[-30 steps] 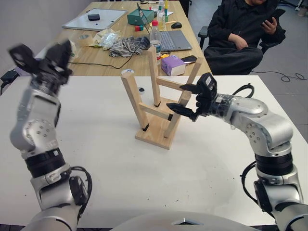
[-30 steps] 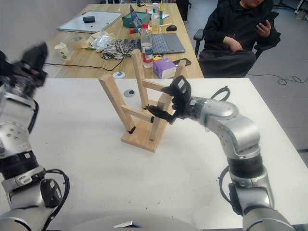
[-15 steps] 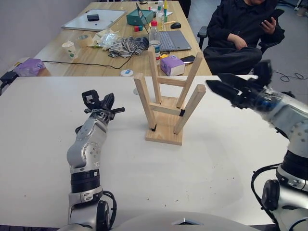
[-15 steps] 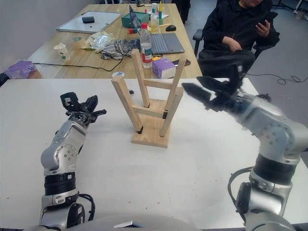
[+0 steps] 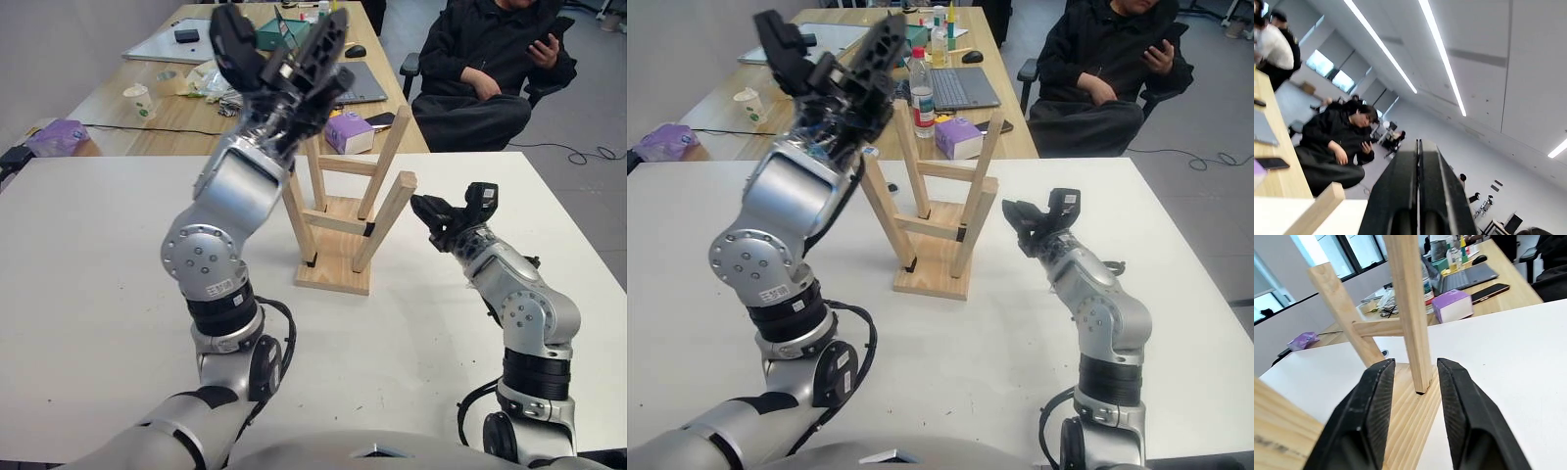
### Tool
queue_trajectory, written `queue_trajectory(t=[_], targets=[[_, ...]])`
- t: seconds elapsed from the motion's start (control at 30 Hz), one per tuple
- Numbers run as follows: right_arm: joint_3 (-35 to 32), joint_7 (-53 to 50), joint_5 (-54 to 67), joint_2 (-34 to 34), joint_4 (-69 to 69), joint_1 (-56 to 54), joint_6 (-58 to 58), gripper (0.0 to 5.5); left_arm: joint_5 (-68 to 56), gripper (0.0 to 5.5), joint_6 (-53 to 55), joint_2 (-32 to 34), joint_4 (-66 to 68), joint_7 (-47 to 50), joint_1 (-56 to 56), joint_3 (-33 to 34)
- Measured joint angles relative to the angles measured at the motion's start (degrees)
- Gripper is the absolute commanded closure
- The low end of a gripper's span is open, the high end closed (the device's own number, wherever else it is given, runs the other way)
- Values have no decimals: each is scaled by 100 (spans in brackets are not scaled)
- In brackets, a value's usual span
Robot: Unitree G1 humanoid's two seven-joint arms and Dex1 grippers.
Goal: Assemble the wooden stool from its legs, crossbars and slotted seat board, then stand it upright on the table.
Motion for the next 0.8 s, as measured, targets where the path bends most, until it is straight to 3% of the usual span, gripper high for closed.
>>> queue_trajectory(t=[0.07, 0.2, 0.3, 0.5, 0.63, 0.73, 0.8], targets=[[22, 4, -124, 1, 104, -3, -136, 485, -54, 550, 362, 29, 125, 542, 368, -101], [-73, 22, -181, -17, 216, -25, -235, 547, 138, 550, 908, 306, 337, 615, 1677, -503], [-142, 68, -231, -211, 367, -158, -295, 547, 430, 550, 937, 441, 516, 145, 2246, -835], [-174, 100, -235, -229, 382, -260, -347, 547, 693, 550, 467, 437, 266, -535, 2341, -819], [-74, 100, -351, -224, 246, -64, -346, 547, 400, 550, -971, 729, -709, -1370, 934, 153], [-12, -121, -630, -228, 138, 57, -368, 547, 1178, 550, -1596, 1985, 4, -1268, 590, 1279], [-189, -483, -854, -228, 147, 59, -460, 547, 2414, 550, -1827, 3131, 1166, -946, 1017, 1822]])
